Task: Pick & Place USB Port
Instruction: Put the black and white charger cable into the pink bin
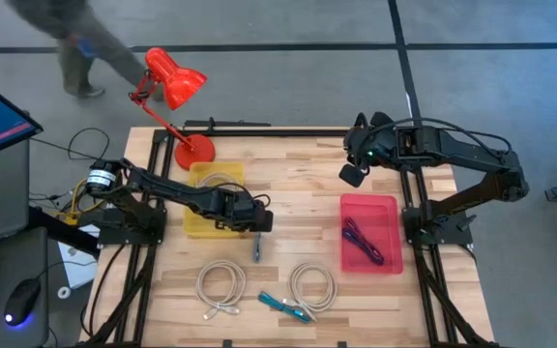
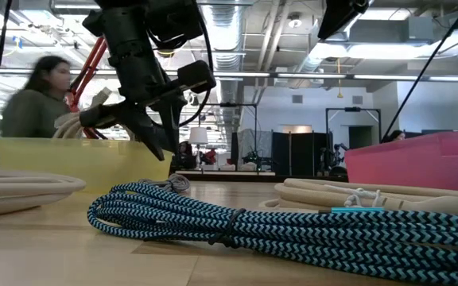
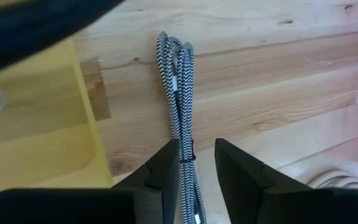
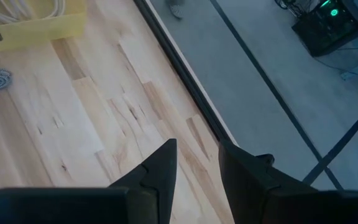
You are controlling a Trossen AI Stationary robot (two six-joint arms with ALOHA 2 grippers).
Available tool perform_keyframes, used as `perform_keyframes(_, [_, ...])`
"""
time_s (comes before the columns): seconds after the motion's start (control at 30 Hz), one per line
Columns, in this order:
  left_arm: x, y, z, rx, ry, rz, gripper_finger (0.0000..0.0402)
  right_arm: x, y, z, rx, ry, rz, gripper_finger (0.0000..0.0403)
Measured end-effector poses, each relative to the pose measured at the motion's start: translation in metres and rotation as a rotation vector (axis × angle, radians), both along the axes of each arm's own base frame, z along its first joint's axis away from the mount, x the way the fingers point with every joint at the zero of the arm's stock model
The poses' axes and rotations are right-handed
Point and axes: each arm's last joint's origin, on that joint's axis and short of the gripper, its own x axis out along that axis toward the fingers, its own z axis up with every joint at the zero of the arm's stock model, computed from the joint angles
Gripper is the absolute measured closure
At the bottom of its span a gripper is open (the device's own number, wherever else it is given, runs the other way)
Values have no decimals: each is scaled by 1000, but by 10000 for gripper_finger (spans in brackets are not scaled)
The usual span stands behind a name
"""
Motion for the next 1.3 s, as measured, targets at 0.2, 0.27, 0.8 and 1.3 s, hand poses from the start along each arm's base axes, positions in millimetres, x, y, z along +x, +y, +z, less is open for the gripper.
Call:
perform_keyframes(0.2, [4,-1,-12,-23,29,-16,302,1,0,0,-16,12,24,291])
perform_keyframes(0.27, [9,-3,-24,-57,52,-32,303,1,0,0,-20,18,30,291])
perform_keyframes(0.8, [23,-4,-45,-63,14,-40,318,0,0,0,-23,25,35,291])
perform_keyframes(1.3, [20,-2,-27,-14,-43,-79,397,0,0,0,-23,24,34,291])
